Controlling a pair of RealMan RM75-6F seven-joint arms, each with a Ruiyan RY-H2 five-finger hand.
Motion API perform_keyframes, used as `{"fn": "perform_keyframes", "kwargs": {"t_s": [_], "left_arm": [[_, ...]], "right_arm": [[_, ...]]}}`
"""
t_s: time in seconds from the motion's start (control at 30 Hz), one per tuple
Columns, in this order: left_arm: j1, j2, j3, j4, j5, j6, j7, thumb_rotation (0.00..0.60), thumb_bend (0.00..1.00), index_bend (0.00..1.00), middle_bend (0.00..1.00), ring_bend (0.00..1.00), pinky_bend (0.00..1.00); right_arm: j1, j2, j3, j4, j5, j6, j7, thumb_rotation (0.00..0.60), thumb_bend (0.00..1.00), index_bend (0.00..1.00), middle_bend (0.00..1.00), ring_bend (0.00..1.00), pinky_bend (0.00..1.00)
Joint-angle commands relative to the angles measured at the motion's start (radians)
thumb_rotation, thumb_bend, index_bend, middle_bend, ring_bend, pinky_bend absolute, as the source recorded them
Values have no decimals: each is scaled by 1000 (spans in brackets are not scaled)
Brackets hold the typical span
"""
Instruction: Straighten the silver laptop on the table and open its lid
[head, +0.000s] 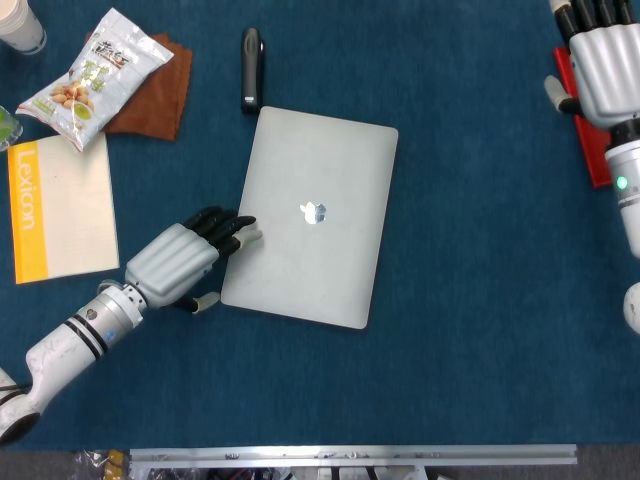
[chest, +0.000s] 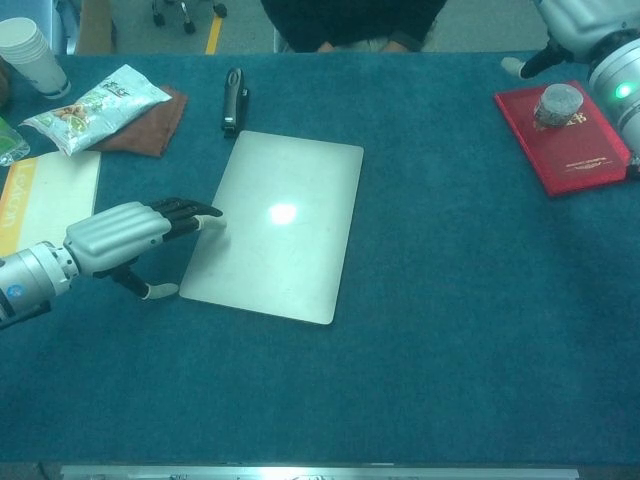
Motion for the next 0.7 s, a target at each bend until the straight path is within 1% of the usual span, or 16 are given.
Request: {"fn": "perform_keyframes", "kwargs": {"t_s": [0.03, 0.7], "left_arm": [[-1, 1, 3, 3, -1, 3, -1, 600, 272, 3, 40, 0, 46], [-11, -20, 12, 36, -11, 9, -23, 600, 271, 4, 41, 0, 46]], "right_arm": [[1, -1, 1, 0, 0, 2, -2, 600, 232, 0, 48, 0, 79], [2, 3, 1, -9, 5, 7, -10, 600, 231, 0, 48, 0, 79]]}}
